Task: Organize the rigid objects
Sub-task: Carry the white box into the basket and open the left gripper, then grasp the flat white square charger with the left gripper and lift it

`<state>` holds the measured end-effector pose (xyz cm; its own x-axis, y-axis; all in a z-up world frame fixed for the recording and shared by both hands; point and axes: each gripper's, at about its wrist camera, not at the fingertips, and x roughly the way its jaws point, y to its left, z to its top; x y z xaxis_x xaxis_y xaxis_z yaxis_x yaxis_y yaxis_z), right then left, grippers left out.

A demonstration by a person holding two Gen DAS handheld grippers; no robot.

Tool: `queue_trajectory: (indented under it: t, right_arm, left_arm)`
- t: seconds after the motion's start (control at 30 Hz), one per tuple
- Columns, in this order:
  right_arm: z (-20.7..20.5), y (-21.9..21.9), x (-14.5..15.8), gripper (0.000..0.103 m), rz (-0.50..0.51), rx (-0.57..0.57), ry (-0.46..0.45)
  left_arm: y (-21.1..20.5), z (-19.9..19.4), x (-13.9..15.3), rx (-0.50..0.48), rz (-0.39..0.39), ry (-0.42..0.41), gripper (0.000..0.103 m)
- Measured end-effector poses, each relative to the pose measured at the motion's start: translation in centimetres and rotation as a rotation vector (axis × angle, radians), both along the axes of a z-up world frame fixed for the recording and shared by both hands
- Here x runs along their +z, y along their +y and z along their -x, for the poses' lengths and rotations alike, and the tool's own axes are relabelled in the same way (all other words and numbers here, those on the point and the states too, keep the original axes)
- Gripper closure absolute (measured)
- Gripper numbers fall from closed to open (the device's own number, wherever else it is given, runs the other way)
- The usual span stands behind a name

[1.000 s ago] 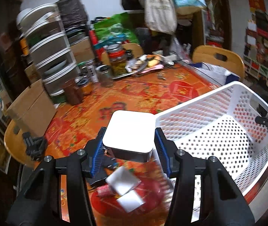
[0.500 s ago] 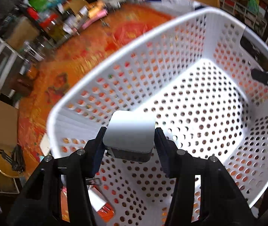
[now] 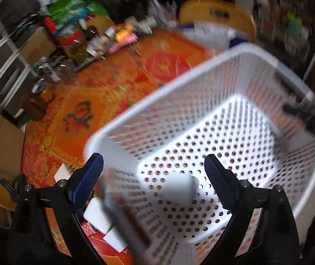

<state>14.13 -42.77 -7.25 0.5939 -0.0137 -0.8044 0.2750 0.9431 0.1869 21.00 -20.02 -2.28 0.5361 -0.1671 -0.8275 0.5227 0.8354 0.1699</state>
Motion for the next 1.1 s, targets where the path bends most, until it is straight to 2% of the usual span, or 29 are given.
queue_trajectory:
  t: [0.07,0.13,0.17,0.2,0.3,0.33,0.4,0.47,0.57,0.77,0.8,0.9,1.0,1.1]
  right_arm:
    - [0.0,0.1,0.0,0.092,0.011,-0.004,0.007]
    - [-0.1,0.1,0.1,0.092,0.022,-0.011,0.016]
    - [-0.2,0.1,0.1,0.092,0.026,-0.017,0.021]
    - [-0.2,0.1,0.1,0.092,0.029,-0.019,0.024]
    - [-0.3,0.1,0.1,0.092,0.035,-0.029,0.027]
    - [-0.3,0.1,0.1,0.092,0.035,-0.031,0.027]
    - [-0.3,0.1,0.1,0.092,0.038,-0.034,0.031]
    - [-0.4,0.2,0.1,0.092,0.037,-0.032,0.032]
    - [-0.4,0.3,0.1,0.092,0.040,-0.034,0.035]
    - [-0.5,0.7,0.2,0.092,0.064,-0.035,0.046]
    - [-0.5,0.7,0.2,0.092,0.065,-0.036,0.045]
    - [-0.5,0.7,0.2,0.092,0.065,-0.036,0.045]
    - [-0.5,0.7,0.2,0.092,0.067,-0.036,0.047]
    - [-0.5,0.7,0.2,0.092,0.073,-0.037,0.052]
  left_arm:
    - [4.4,-0.3,2.0,0.059,0.071,-0.042,0.010]
    - [8.8,-1.1,3.4,0.124,0.131,-0.058,0.000]
    - [11.8,-2.1,3.9,0.177,0.158,-0.071,0.000]
    - [13.8,-3.3,3.7,0.215,0.155,-0.076,0.000]
    - [19.7,-7.9,1.0,0.345,0.080,-0.024,0.000]
    - [21.4,-9.7,-0.6,0.377,0.078,0.025,0.000]
    - [24.1,-12.6,-3.7,0.433,0.134,0.133,0.001]
    - [25.1,-14.5,-6.5,0.436,0.182,0.205,0.001]
    - [25.4,-15.6,-9.2,0.440,0.200,0.259,0.002]
    - [24.2,-15.6,-11.0,0.437,0.169,0.257,0.002]
    - [23.5,-15.8,-11.7,0.436,0.166,0.263,0.004]
    - [22.7,-16.0,-12.9,0.423,0.146,0.289,0.022]
    - [22.2,-16.0,-13.5,0.422,0.117,0.275,0.026]
    - [22.3,-15.9,-13.2,0.426,0.125,0.258,0.036]
